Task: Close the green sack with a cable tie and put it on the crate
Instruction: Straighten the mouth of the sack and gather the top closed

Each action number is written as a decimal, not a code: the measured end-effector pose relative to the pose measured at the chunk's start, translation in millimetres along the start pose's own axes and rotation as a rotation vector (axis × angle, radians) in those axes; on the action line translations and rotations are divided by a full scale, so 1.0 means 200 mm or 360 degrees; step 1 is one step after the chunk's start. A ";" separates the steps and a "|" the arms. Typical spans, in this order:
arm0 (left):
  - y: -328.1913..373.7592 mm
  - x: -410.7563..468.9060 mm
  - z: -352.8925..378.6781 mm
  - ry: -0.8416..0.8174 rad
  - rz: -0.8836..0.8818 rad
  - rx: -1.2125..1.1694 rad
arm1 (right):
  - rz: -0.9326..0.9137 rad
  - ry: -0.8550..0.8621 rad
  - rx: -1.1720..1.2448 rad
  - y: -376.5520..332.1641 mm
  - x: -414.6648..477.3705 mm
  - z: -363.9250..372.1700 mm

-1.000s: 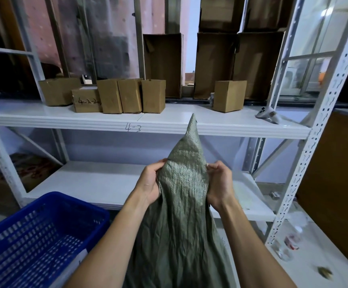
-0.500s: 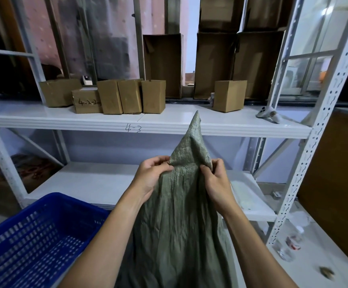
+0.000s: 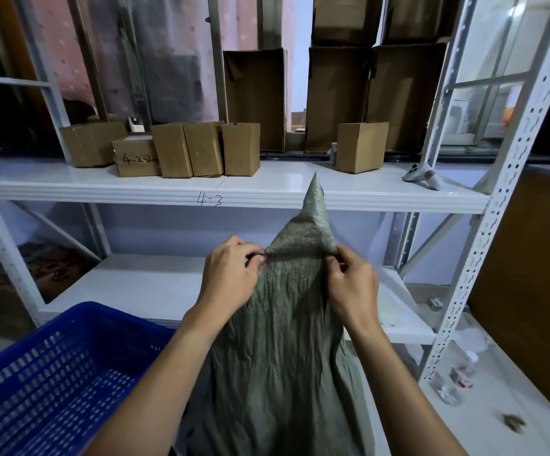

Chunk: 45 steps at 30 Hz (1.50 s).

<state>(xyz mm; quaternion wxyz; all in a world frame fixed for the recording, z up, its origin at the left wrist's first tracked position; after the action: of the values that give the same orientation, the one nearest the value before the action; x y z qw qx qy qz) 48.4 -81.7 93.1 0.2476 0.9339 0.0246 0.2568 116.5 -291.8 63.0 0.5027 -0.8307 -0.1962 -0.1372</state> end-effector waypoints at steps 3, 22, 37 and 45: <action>-0.04 0.02 0.05 -0.0140 -0.0123 -0.0376 | 0.0206 -0.0147 0.0813 0.08 0.04 0.04; 0.05 0.04 0.52 -0.0413 -0.0592 -0.2672 | 0.0398 -0.0653 0.1956 0.02 0.08 0.21; -0.07 0.05 0.49 -0.0336 -0.0322 -0.2259 | -0.0016 -0.0328 0.0730 0.07 0.10 0.14; -0.12 0.10 0.29 -0.0289 -0.0011 -0.1042 | -0.0017 -0.0314 0.0193 0.05 0.13 0.06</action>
<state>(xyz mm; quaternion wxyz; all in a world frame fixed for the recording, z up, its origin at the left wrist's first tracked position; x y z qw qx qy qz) 97.2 -83.3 47.3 0.5363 0.8238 -0.0780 0.1660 145.2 -280.0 61.2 0.5296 -0.8071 -0.2570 -0.0452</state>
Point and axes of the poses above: each hand's wrist, its own x-axis towards the middle knuckle, its own z-axis out of the palm, y = z × x, the point moved 5 cm from there along x, towards the middle knuckle, and after that the axes turned 15 degrees about -y, right-handed, at the moved point
